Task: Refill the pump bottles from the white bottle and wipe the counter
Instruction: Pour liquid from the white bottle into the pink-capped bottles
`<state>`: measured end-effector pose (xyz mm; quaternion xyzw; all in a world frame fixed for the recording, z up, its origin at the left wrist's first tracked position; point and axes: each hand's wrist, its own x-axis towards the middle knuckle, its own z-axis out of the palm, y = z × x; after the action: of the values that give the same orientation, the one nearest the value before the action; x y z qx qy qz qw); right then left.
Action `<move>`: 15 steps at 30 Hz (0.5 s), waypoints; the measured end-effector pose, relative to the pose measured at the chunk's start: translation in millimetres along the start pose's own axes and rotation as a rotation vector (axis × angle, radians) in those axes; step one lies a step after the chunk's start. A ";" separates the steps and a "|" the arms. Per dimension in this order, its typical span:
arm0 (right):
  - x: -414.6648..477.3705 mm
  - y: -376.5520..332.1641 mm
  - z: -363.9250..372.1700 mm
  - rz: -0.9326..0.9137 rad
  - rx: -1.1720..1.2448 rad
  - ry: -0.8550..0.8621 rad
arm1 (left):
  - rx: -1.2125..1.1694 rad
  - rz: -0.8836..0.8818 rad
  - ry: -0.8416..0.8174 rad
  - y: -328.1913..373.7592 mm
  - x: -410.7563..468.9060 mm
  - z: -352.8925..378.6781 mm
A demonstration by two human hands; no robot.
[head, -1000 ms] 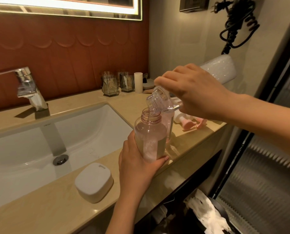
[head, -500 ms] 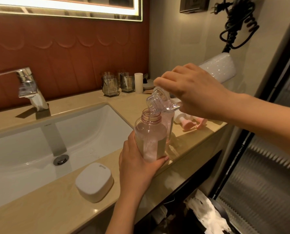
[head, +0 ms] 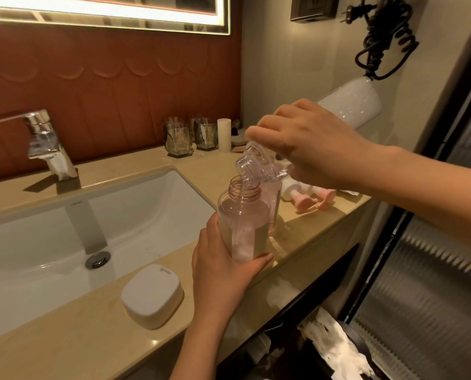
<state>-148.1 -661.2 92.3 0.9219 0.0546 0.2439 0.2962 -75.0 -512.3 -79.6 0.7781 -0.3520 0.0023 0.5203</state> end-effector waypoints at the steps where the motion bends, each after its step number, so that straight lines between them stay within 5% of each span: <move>1: 0.3 0.2 -0.7 0.001 -0.006 -0.008 | -0.003 -0.001 -0.002 0.1 0.2 0.1; 15: 3.2 -1.9 -12.6 0.009 -0.028 -0.108 | -0.014 -0.006 -0.004 0.3 0.6 0.5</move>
<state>-151.3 -652.3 101.4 0.9297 0.0312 0.1959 0.3105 -74.9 -513.1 -79.3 0.7755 -0.3507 -0.0032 0.5250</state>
